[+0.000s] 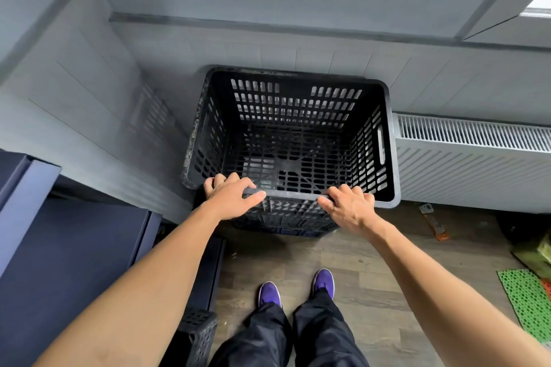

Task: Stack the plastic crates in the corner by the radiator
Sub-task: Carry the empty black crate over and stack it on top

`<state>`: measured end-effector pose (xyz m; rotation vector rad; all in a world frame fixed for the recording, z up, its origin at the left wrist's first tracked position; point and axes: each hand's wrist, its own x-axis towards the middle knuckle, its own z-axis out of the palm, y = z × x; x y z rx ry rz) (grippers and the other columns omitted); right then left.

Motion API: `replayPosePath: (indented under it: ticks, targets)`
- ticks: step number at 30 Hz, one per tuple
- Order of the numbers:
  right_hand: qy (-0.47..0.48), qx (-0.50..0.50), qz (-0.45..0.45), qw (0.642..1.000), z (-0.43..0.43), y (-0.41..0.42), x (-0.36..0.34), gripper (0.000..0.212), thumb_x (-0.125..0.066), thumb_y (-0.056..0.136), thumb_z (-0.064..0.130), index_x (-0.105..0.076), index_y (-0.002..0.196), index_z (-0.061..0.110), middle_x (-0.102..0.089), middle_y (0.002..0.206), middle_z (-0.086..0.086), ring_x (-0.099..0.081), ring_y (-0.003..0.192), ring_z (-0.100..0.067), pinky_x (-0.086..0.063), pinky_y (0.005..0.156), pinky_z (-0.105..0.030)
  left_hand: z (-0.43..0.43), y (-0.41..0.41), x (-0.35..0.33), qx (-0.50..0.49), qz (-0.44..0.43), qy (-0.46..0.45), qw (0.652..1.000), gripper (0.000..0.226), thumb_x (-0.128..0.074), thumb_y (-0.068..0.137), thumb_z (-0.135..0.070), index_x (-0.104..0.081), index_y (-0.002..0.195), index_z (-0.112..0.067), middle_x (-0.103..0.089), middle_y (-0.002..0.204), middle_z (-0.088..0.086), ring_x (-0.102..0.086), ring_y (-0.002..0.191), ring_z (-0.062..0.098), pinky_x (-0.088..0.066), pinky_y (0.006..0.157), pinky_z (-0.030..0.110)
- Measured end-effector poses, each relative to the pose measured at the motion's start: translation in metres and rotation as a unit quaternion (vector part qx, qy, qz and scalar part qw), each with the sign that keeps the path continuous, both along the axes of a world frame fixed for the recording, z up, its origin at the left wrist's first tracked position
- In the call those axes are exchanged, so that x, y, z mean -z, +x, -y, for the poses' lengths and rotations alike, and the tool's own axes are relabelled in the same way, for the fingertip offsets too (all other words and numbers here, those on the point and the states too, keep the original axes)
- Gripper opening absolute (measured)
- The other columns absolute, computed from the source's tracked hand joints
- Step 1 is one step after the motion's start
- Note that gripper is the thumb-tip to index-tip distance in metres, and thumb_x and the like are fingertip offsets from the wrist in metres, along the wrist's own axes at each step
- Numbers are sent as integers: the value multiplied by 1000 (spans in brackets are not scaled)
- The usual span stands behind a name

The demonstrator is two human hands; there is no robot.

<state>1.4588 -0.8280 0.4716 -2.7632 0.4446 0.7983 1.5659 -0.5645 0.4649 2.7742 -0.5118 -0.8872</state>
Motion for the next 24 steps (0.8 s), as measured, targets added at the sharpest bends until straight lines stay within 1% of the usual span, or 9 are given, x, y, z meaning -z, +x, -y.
replayPosePath:
  ticks: [3, 6, 9, 13, 17, 20, 24]
  targets:
    - [17, -12, -1, 1000, 1, 1, -2, 50, -28, 101, 57, -50, 135, 28, -53, 132, -9, -46, 123, -32, -33, 103, -48, 0, -1, -2, 4, -7, -3, 1000, 49, -31, 91, -72, -55, 120, -41, -45, 120, -7, -33, 111, 19, -11, 107, 42]
    - [16, -20, 13, 1000, 1, -2, -2, 51, -26, 102, 57, -49, 140, 31, -53, 133, -8, -46, 125, -30, -32, 105, -46, -3, -2, -3, 2, -9, -17, 1000, 47, -32, 93, -69, -52, 127, -43, -43, 134, -9, -30, 126, 20, -7, 110, 42]
    - [21, -16, 31, 999, 1, -6, 0, 50, -27, 102, 55, -49, 141, 32, -55, 133, -8, -47, 124, -29, -32, 105, -45, -6, -5, -3, 5, -1, -18, 1000, 49, -31, 96, -63, -44, 139, -42, -39, 144, -8, -25, 137, 20, -4, 113, 42]
    - [8, 2, 58, 998, -3, -9, 3, 55, -27, 101, 55, -51, 140, 25, -58, 130, -13, -51, 121, -32, -36, 104, -46, -6, -15, 1, -20, 42, -32, 998, 51, -31, 99, -56, -40, 145, -35, -32, 154, -3, -16, 146, 19, 4, 119, 43]
    - [9, 5, 82, 997, -9, -16, 0, 53, -35, 102, 51, -48, 143, 20, -58, 133, -14, -50, 124, -33, -34, 108, -46, -3, -30, 8, -50, 85, -60, 993, 51, -37, 101, -49, -39, 148, -31, -24, 162, 1, -5, 151, 19, 10, 120, 45]
    - [18, -12, 95, 995, -11, -22, -6, 54, -40, 102, 47, -42, 148, 17, -55, 139, -13, -47, 129, -33, -33, 111, -45, -1, -39, 8, -73, 106, -88, 988, 52, -41, 101, -45, -36, 151, -31, -20, 164, 2, 0, 152, 18, 9, 121, 44]
    - [39, -28, 130, 990, -16, -31, -15, 53, -46, 102, 40, -41, 148, 15, -51, 146, -11, -42, 135, -33, -34, 113, -43, -2, -56, 1, -106, 116, -117, 981, 53, -46, 101, -39, -35, 152, -32, -18, 164, 1, 0, 152, 18, 2, 122, 46]
